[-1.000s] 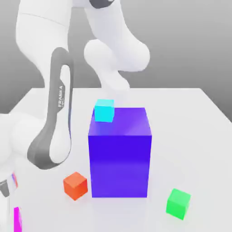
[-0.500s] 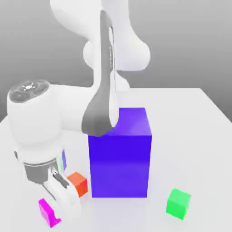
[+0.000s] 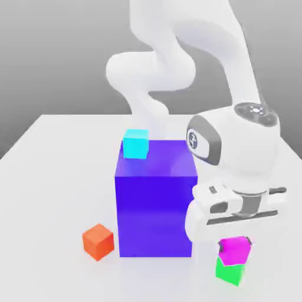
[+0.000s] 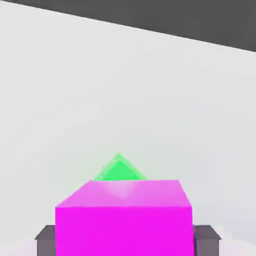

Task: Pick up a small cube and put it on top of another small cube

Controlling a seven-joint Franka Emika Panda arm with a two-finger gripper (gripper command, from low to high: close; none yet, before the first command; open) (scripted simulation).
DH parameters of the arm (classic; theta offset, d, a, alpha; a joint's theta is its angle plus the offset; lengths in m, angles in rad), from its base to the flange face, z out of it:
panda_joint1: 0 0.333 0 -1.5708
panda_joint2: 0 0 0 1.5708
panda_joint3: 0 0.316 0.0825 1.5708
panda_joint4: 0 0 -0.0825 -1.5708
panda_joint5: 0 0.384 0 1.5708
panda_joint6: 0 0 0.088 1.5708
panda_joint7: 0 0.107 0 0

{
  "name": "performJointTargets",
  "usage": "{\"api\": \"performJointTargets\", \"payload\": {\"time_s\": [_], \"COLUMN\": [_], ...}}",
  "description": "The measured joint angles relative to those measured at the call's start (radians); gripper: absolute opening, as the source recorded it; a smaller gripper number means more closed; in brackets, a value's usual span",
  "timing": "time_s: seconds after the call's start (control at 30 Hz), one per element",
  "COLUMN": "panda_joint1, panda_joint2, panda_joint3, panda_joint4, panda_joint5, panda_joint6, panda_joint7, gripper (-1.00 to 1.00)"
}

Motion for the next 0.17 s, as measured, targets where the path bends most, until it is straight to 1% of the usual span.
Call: {"api": "performJointTargets", "payload": {"time_s": [0.07,0.1,0.17], "panda_joint1": [0.009,0.007,-0.005], "panda_joint2": [0.013,0.002,-0.052], "panda_joint3": [-0.005,0.002,0.025], "panda_joint4": [0.0,-0.001,-0.005], "panda_joint5": [-0.013,-0.005,0.042], "panda_joint6": [0.012,0.002,-0.044], "panda_joint7": [0.006,-0.002,-0.037], "gripper": [1.0,1.0,1.0]}}
